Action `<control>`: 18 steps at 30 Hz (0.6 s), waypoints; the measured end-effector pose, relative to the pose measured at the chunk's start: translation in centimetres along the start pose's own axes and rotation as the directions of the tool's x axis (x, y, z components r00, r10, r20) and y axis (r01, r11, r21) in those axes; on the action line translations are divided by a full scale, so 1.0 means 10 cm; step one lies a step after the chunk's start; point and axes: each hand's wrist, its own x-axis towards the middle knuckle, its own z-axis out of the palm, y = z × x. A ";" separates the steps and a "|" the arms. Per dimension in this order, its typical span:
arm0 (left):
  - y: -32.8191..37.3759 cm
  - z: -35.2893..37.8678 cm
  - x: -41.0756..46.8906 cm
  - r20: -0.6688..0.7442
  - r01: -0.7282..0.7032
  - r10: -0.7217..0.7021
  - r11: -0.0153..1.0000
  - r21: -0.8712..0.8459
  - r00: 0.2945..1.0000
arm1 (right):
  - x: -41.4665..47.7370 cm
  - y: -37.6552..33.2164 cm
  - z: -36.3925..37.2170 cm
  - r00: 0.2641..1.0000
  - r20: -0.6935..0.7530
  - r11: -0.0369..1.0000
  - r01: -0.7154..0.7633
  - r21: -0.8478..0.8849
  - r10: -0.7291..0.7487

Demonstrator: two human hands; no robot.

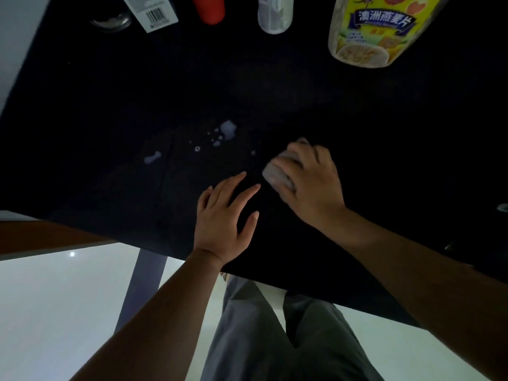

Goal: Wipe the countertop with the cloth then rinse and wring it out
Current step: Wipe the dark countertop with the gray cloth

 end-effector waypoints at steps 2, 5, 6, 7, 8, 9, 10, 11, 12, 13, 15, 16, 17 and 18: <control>0.00 -0.01 0.00 0.011 -0.002 0.002 1.000 0.006 1.000 | -0.17 0.14 -0.08 1.000 0.020 1.000 -0.016 -0.003 0.016; 0.01 -0.04 -0.02 0.015 -0.047 0.048 0.998 -0.048 0.999 | 0.06 0.26 -0.15 0.988 0.023 0.988 -0.149 -0.028 0.150; -0.02 -0.06 -0.03 -0.009 -0.047 0.047 0.997 -0.061 0.999 | 0.22 0.24 -0.13 0.980 0.014 0.979 -0.198 -0.037 0.199; -0.08 -0.09 -0.06 -0.049 -0.014 0.012 0.998 -0.055 0.999 | 0.41 0.17 -0.09 0.969 0.011 0.968 -0.246 -0.038 0.247; -0.15 -0.13 -0.10 -0.094 0.049 -0.053 0.998 -0.039 0.994 | 0.59 0.07 -0.06 0.961 0.010 0.960 -0.277 -0.036 0.277; -0.23 -0.16 -0.14 -0.133 0.119 -0.121 0.993 -0.023 0.984 | 0.73 -0.06 -0.01 0.960 0.012 0.960 -0.279 -0.033 0.279; -0.31 -0.18 -0.18 -0.156 0.179 -0.178 0.984 -0.006 0.972 | 0.81 -0.19 0.03 0.966 0.025 0.966 -0.256 -0.028 0.256; -0.37 -0.18 -0.21 -0.159 0.224 -0.220 0.974 0.012 0.963 | 0.81 -0.31 0.07 0.975 0.054 0.976 -0.215 -0.018 0.216; -0.42 -0.17 -0.24 -0.149 0.255 -0.248 0.966 0.030 0.957 | 0.74 -0.42 0.11 0.984 0.083 0.987 -0.160 -0.007 0.160; -0.45 -0.15 -0.25 -0.137 0.274 -0.266 0.961 0.045 0.954 | 0.60 -0.49 0.14 0.991 0.100 0.996 -0.094 0.007 0.092; -0.46 -0.13 -0.25 -0.134 0.290 -0.280 0.955 0.061 0.951 | 0.23 -0.52 0.15 0.996 0.083 0.999 0.031 0.039 -0.034; -0.46 -0.13 -0.25 -0.135 0.291 -0.281 0.955 0.059 0.950 | 0.05 -0.47 0.13 0.995 0.070 0.997 0.063 0.050 -0.066; -0.46 -0.14 -0.25 -0.135 0.292 -0.283 0.955 0.055 0.950 | -0.07 -0.38 0.11 0.994 0.070 0.995 0.080 0.052 -0.084; -0.47 -0.14 -0.24 -0.135 0.296 -0.287 0.954 0.049 0.948 | -0.12 -0.27 0.09 0.993 0.077 0.996 0.084 0.039 -0.087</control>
